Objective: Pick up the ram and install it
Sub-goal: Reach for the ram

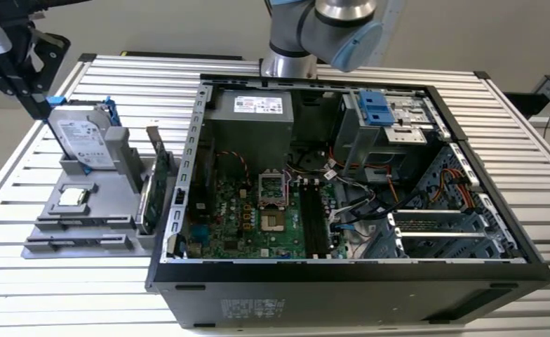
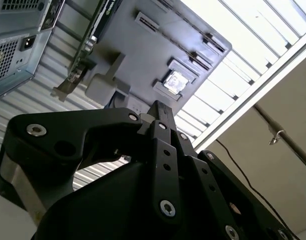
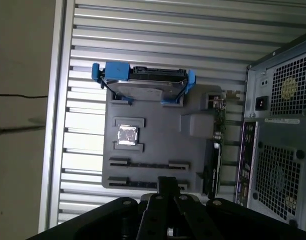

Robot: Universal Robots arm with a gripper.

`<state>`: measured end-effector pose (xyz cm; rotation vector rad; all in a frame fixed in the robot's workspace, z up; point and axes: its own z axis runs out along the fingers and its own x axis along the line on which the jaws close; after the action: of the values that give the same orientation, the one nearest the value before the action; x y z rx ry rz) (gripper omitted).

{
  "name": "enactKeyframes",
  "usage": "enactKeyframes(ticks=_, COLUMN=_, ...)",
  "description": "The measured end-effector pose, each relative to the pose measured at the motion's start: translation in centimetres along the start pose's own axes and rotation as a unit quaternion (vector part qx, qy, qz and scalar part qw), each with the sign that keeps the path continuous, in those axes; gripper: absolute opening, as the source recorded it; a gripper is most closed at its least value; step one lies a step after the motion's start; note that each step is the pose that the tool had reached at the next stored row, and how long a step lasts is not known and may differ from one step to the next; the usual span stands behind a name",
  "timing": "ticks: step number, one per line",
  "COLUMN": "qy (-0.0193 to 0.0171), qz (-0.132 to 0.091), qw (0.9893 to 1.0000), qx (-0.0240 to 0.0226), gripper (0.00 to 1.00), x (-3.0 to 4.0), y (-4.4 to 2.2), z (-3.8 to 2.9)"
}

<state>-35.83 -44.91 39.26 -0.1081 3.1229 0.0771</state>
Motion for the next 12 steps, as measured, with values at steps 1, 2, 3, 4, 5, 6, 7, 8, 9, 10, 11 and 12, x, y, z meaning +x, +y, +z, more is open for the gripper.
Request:
enactKeyframes(ticks=1, qy=0.0000, qz=-0.001, qw=1.0000, qx=0.0000, gripper=0.00, x=0.02, y=-0.15, z=0.00)
enactKeyframes(ticks=2, qy=0.0000, qz=-0.001, qw=1.0000, qx=0.0000, gripper=0.00, x=0.03, y=-0.28, z=-0.01)
enactKeyframes(ticks=3, qy=0.0001, qz=-0.002, qw=1.0000, qx=0.0000, gripper=0.00, x=0.04, y=-0.42, z=-0.02)
enactKeyframes(ticks=4, qy=0.0001, qz=-0.002, qw=1.0000, qx=0.0000, gripper=0.00, x=0.06, y=-0.56, z=-0.03)
enactKeyframes(ticks=5, qy=0.0001, qz=-0.003, qw=1.0000, qx=0.0000, gripper=0.00, x=0.08, y=-0.69, z=-0.04)
enactKeyframes(ticks=6, qy=0.0002, qz=-0.003, qw=1.0000, qx=-0.0001, gripper=0.00, x=0.09, y=-0.83, z=-0.04)
enactKeyframes(ticks=7, qy=0.0002, qz=-0.004, qw=1.0000, qx=-0.0001, gripper=0.00, x=0.11, y=-0.94, z=-0.05)
enactKeyframes(ticks=8, qy=0.0002, qz=-0.005, qw=1.0000, qx=-0.0001, gripper=0.00, x=0.12, y=-1.08, z=-0.05)
enactKeyframes(ticks=9, qy=0.0003, qz=-0.005, qw=1.0000, qx=-0.0001, gripper=0.00, x=0.14, y=-1.20, z=-0.06)
enactKeyframes(ticks=10, qy=0.0003, qz=-0.006, qw=1.0000, qx=-0.0001, gripper=0.00, x=0.15, y=-1.33, z=-0.07)
enactKeyframes(ticks=11, qy=0.0003, qz=-0.007, qw=1.0000, qx=-0.0001, gripper=0.00, x=0.17, y=-1.45, z=-0.07)
enactKeyframes(ticks=12, qy=0.0003, qz=-0.007, qw=1.0000, qx=-0.0001, gripper=0.00, x=0.18, y=-1.57, z=-0.08)
